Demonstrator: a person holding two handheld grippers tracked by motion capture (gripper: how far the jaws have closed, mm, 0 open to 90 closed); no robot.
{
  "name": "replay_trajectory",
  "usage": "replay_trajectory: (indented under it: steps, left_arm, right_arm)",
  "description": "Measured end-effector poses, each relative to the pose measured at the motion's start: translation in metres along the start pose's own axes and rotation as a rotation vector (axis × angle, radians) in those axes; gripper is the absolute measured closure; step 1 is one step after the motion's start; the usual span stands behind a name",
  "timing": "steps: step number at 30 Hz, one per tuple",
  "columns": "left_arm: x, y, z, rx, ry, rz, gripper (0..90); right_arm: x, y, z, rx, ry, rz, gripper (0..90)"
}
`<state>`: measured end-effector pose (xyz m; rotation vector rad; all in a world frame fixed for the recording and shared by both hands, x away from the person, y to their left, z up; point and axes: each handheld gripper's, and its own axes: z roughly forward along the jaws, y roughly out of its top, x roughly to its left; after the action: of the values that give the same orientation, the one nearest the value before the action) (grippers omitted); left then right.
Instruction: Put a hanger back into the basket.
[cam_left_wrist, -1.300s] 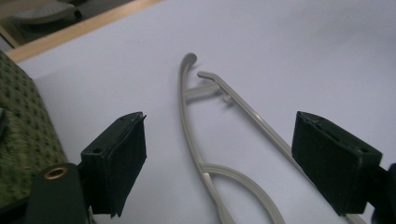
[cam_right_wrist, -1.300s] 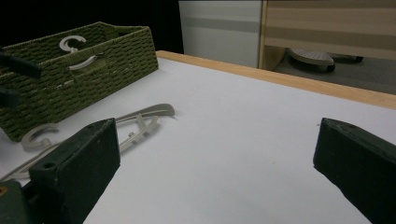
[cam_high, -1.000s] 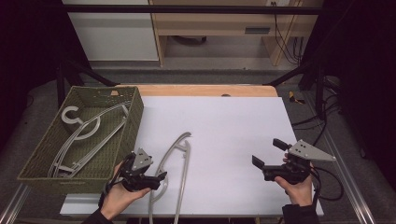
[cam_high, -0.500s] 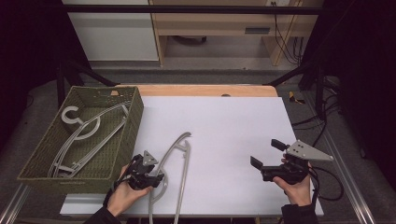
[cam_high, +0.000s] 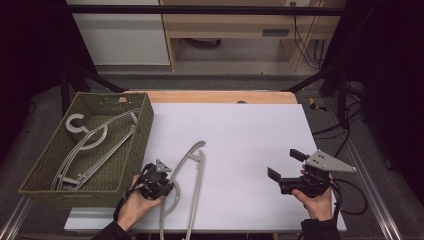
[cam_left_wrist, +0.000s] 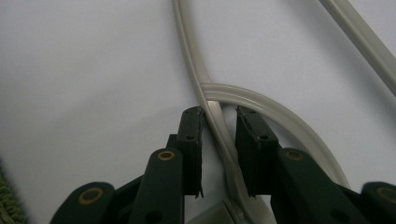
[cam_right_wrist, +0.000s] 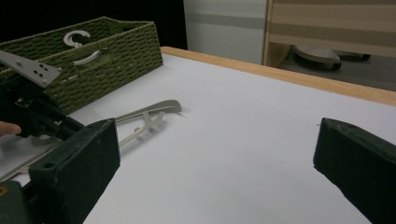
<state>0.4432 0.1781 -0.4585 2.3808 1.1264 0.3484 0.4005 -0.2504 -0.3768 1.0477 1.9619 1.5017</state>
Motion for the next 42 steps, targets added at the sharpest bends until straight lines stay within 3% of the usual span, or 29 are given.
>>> replay_trajectory:
  steps: [5, 11, 17, 21, 22, 26, 29, 31, 37, 42]
  left_arm:
    - [-0.001, 0.005, 0.002, 0.011, 0.009, -0.005, 73.6]
    - [-0.003, 0.02, 0.011, 0.012, 0.029, 0.028, 81.5]
    - [-0.008, 0.029, 0.016, -0.004, 0.027, 0.051, 81.5]
    - [-0.008, 0.029, 0.015, -0.026, 0.021, 0.043, 80.8]
    - [-0.008, 0.029, 0.013, -0.036, 0.014, 0.031, 76.0]
    - [-0.013, 0.026, -0.005, -0.08, 0.016, 0.042, 62.8]
    - [-0.016, 0.019, -0.02, -0.092, 0.016, 0.047, 58.1]
    - [-0.017, 0.012, -0.026, -0.105, 0.011, 0.026, 57.1]
    - [-0.018, -0.007, -0.027, -0.059, -0.008, 0.0, 54.2]
    - [-0.015, -0.012, -0.019, -0.02, -0.008, -0.02, 56.9]
  right_arm:
    - [0.0, 0.0, 0.0, 0.001, 0.0, 0.0, 0.7]
    - [-0.001, 0.0, -0.001, -0.002, 0.0, 0.002, 0.8]
    - [-0.002, 0.0, -0.002, -0.002, -0.003, 0.002, 0.8]
    - [-0.002, 0.0, -0.002, -0.001, -0.001, 0.004, 0.8]
    - [-0.001, 0.0, -0.002, -0.003, -0.003, 0.001, 0.8]
    - [-0.002, 0.0, -0.003, -0.005, -0.004, 0.002, 0.7]
    - [-0.002, 0.001, -0.004, -0.008, -0.001, 0.005, 0.8]
    - [-0.001, 0.001, -0.004, -0.011, 0.0, 0.004, 0.8]
    - [-0.001, 0.001, -0.004, -0.003, 0.002, -0.001, 0.8]
    - [0.0, 0.001, -0.003, -0.005, 0.0, 0.001, 0.8]
